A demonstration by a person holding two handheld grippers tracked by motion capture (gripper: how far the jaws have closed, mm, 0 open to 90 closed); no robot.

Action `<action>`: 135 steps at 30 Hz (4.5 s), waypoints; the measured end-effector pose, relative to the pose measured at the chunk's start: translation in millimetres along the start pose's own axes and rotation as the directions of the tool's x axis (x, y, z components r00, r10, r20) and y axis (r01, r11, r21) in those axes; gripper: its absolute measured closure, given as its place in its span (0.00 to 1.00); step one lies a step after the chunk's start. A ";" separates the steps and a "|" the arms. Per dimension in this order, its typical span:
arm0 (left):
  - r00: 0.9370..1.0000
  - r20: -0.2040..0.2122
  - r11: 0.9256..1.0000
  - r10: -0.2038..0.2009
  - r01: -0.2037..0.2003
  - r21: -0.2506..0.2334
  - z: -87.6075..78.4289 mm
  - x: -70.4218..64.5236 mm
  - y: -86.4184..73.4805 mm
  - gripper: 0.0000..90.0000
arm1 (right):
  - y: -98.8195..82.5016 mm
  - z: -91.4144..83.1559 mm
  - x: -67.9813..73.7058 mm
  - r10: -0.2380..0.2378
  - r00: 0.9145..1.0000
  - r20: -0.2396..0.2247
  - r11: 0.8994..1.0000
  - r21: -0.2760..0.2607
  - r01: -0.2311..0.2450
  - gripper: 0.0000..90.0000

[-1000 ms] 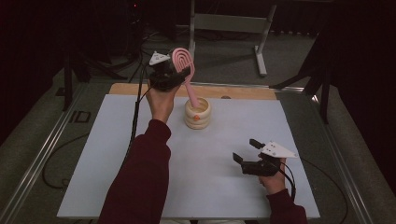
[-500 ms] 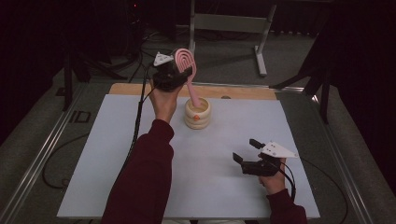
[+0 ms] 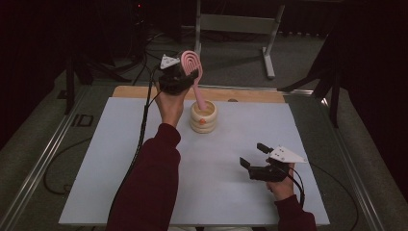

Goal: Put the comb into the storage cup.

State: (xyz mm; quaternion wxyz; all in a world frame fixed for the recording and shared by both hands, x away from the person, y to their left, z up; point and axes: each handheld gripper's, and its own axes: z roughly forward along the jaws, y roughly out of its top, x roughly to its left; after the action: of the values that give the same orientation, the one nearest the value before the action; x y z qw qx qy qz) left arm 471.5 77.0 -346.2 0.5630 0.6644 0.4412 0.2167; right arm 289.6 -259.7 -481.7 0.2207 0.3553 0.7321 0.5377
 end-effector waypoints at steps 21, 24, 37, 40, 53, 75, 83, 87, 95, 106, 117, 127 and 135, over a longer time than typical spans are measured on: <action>1.000 -0.002 1.000 0.001 -0.001 0.013 10.3 -4.1 -9.8 0.71 | 0.6 -1.4 -0.7 0.004 1.000 -0.001 1.000 -0.009 -0.004 0.11; 1.000 -0.003 1.000 0.002 -0.001 0.017 11.5 -4.4 -11.9 0.71 | 0.7 -1.4 -0.6 0.005 1.000 -0.001 1.000 -0.010 -0.005 0.11; 1.000 -0.005 0.999 -0.004 0.005 0.032 16.3 -4.4 -20.1 0.71 | 0.9 -1.7 -0.4 0.005 1.000 0.000 1.000 -0.010 -0.005 0.11; 1.000 -0.007 0.999 -0.010 0.011 0.035 17.2 -3.9 -22.3 0.71 | 0.9 -1.8 -0.8 0.005 1.000 0.001 1.000 -0.012 -0.005 0.11; 1.000 -0.015 0.999 -0.020 0.020 0.046 19.2 -2.1 -30.5 0.71 | 0.7 -1.7 -0.9 0.007 1.000 0.001 1.000 -0.013 -0.007 0.11; 1.000 -0.025 0.998 -0.003 0.005 0.065 27.0 -7.6 -40.0 0.71 | 0.9 -1.7 -0.4 0.008 1.000 -0.002 1.000 -0.014 -0.008 0.11; 1.000 -0.026 0.998 -0.015 0.016 0.065 30.4 -8.6 -45.1 0.71 | 0.8 -1.6 -0.4 0.007 1.000 -0.002 1.000 -0.013 -0.007 0.11; 0.999 -0.025 0.998 -0.021 0.023 0.067 31.6 -8.9 -47.4 0.71 | 0.7 -1.7 -0.4 0.009 1.000 -0.001 1.000 -0.013 -0.009 0.11; 1.000 -0.022 0.997 -0.021 0.023 0.075 34.2 -10.1 -51.4 0.71 | 0.8 -1.8 -0.5 0.009 1.000 -0.001 1.000 -0.013 -0.009 0.11; 0.999 -0.020 0.996 -0.027 0.028 0.086 38.1 -10.7 -56.4 0.71 | 0.7 -1.8 -0.9 0.009 1.000 0.001 1.000 -0.012 -0.009 0.11; 0.999 -0.017 0.995 -0.030 0.032 0.094 40.3 -12.0 -61.3 0.71 | 0.5 -1.5 -0.8 0.009 1.000 0.000 1.000 -0.013 -0.009 0.11; 0.999 -0.020 0.995 -0.030 0.032 0.097 41.1 -12.7 -64.1 0.71 | 0.6 -1.7 -0.9 0.007 1.000 0.002 1.000 -0.014 -0.007 0.11; 0.999 -0.027 0.994 -0.028 0.030 0.103 41.1 -11.6 -66.8 0.71 | 0.5 -1.2 -0.3 0.008 1.000 -0.002 1.000 -0.013 -0.008 0.11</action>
State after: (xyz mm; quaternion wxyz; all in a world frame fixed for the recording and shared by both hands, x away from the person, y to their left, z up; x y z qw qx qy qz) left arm 474.9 43.0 -417.7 0.5254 0.6832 0.4686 0.1940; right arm 289.1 -260.6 -481.0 0.2203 0.3564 0.7272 0.5437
